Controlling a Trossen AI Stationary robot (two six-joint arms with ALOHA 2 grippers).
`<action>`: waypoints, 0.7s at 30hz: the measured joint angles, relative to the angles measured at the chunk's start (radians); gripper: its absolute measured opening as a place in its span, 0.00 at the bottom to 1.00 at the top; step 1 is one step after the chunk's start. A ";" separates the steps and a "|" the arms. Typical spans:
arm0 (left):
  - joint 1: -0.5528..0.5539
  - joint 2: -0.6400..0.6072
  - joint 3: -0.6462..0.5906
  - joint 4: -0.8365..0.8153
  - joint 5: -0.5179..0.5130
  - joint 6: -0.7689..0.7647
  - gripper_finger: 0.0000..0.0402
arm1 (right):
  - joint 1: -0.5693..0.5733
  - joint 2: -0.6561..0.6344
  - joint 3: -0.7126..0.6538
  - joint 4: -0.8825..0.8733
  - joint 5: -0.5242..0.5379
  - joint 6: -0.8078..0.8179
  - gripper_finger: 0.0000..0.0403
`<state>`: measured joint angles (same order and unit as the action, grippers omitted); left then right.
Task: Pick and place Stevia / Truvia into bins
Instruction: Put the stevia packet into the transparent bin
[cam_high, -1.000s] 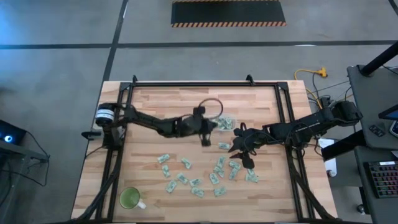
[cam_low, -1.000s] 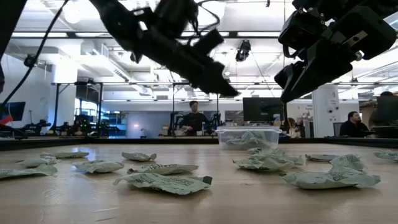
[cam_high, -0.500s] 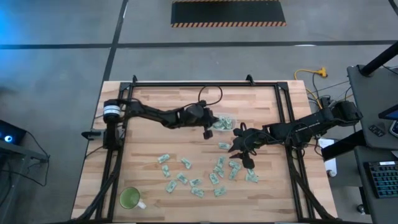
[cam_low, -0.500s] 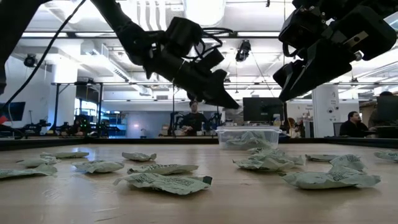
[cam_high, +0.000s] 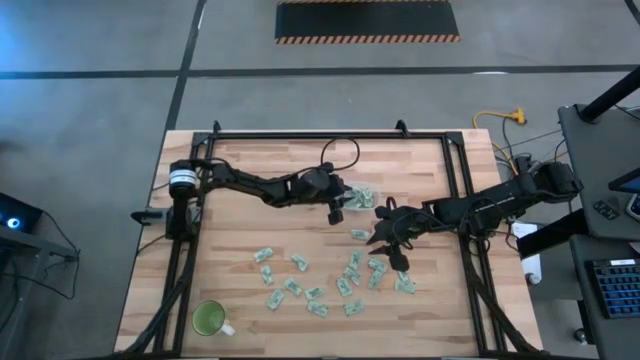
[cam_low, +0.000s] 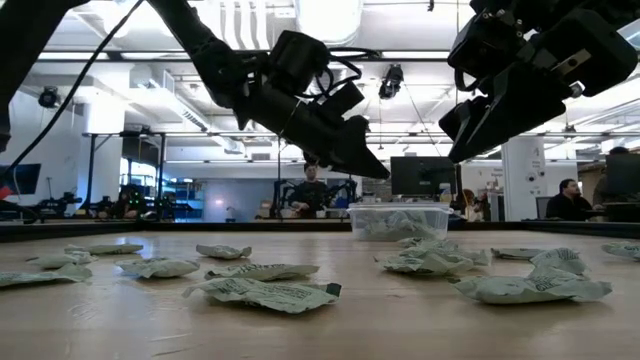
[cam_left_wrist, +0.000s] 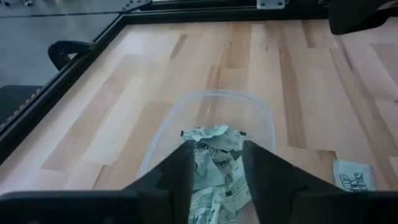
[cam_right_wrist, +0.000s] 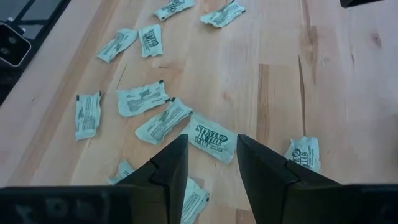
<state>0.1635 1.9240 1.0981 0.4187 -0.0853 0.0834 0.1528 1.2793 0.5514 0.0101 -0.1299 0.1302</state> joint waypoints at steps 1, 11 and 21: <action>0.000 0.000 0.000 0.000 0.000 0.000 0.33 | 0.000 0.000 0.000 0.001 0.000 0.013 0.32; -0.048 -0.072 -0.005 -0.094 0.003 -0.027 0.43 | 0.000 0.090 -0.036 0.042 0.084 0.051 0.32; -0.188 -0.233 -0.020 -0.437 0.002 -0.040 0.43 | 0.000 0.245 0.017 0.118 0.259 -0.057 0.30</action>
<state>-0.0250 1.6911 1.0778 -0.0179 -0.0836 0.0435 0.1524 1.5248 0.5680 0.1285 0.1294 0.0729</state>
